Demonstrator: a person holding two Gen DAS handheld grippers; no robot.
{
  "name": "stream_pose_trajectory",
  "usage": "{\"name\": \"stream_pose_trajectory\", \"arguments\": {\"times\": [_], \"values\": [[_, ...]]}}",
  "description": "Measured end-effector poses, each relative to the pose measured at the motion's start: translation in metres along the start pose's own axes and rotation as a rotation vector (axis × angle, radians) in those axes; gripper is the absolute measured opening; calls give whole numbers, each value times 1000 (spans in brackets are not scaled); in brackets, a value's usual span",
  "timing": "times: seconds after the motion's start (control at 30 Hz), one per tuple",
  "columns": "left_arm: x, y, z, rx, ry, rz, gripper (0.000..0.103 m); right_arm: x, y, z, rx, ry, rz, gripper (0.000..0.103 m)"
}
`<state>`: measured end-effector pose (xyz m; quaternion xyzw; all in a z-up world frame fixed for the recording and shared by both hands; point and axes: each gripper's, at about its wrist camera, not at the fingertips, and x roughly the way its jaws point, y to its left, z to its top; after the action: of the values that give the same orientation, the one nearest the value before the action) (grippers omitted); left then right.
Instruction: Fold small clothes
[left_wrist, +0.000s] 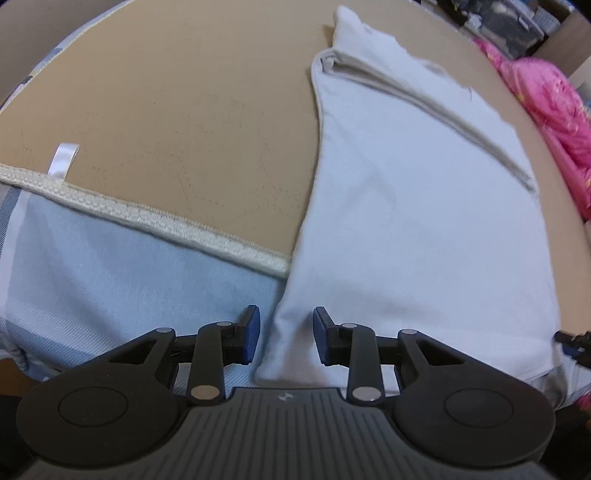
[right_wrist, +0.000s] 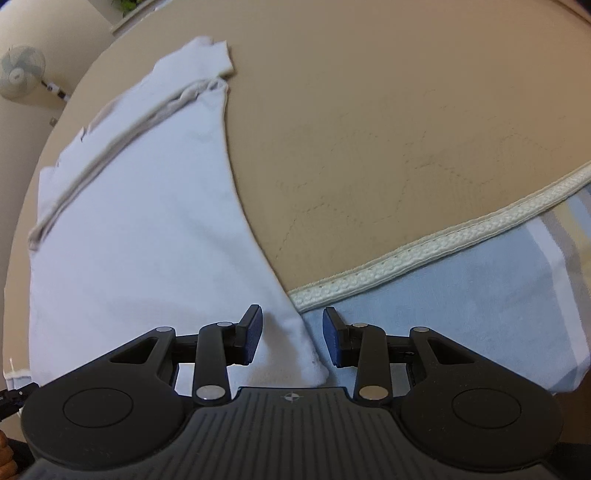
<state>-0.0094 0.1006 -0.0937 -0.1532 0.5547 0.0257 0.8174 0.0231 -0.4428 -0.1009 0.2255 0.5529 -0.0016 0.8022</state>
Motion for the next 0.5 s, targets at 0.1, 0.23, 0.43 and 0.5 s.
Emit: {"name": "stream_pose_trajectory", "arguments": {"times": [0.1,0.23,0.43,0.5], "values": [[-2,-3,-2,34,-4,17,35,5,5,-2,-36,5,-6,39],[-4,-8,-8,61,-3,28,35,9,11,-4,-79,7,-21,40],[1,-14,-12,81,-8,42,34,8,16,-12,-151,17,-34,40],[1,-15,-11,81,-6,45,34,9,15,-11,-143,17,-32,40]]}}
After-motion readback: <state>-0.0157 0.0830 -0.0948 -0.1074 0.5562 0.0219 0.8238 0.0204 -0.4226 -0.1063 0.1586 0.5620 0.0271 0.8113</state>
